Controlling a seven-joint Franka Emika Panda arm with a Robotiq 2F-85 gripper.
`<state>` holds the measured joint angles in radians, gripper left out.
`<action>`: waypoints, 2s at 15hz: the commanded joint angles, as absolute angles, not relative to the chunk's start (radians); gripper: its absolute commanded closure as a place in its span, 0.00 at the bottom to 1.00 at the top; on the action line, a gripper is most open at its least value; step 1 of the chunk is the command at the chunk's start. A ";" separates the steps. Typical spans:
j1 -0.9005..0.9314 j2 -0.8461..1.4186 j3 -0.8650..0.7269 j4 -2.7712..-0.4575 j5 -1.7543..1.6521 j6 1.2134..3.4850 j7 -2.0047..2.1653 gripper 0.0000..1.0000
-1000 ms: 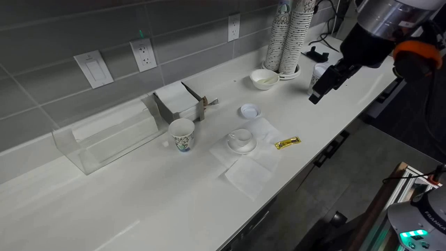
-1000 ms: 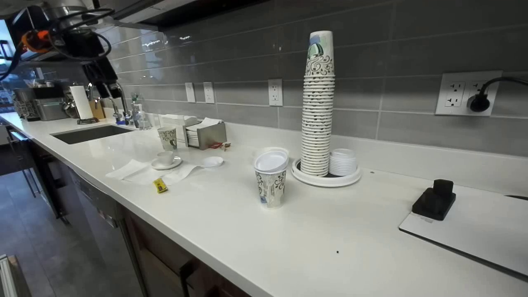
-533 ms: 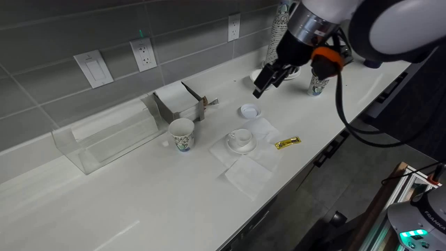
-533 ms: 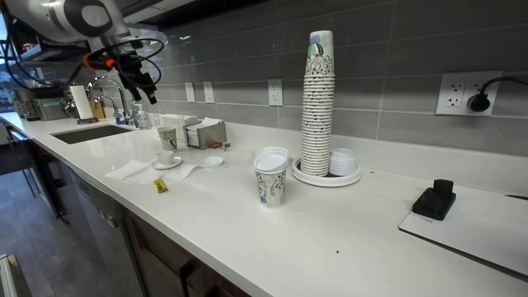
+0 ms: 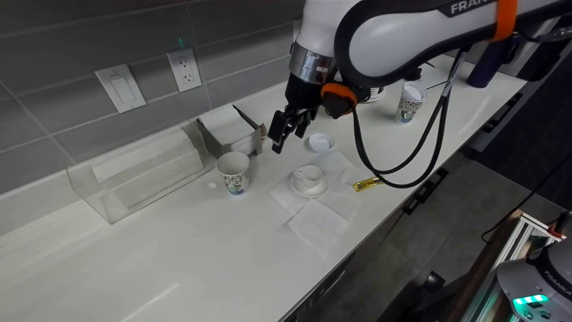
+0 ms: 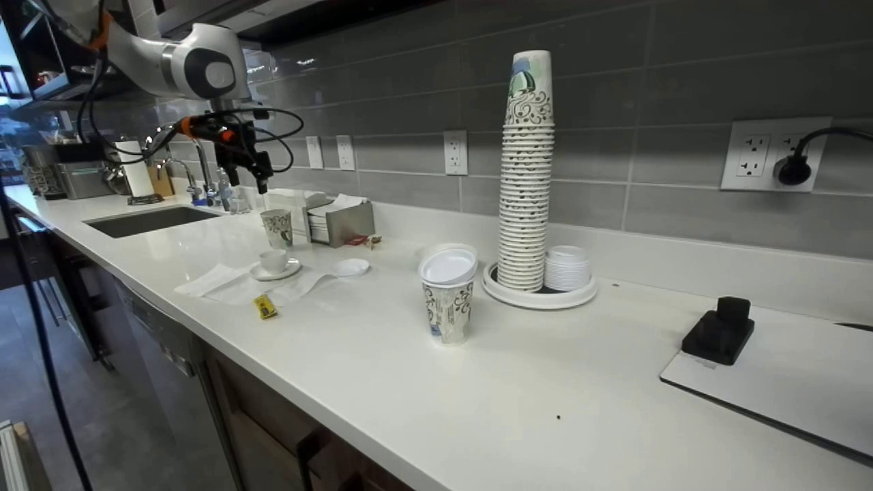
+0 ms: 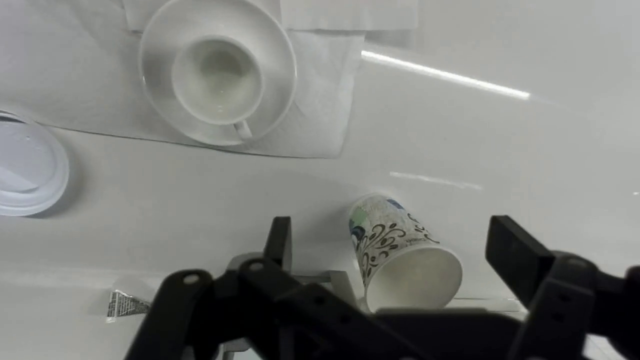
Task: Pick up the white paper cup and move it to the right of the kitchen counter
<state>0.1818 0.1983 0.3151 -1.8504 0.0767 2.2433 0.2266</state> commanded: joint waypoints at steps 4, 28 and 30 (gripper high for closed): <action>0.220 0.222 0.274 -1.813 0.086 2.226 0.231 0.00; 0.406 0.729 0.133 -1.128 -0.063 1.926 0.425 0.08; 0.402 0.764 0.131 -1.089 -0.051 1.927 0.419 0.12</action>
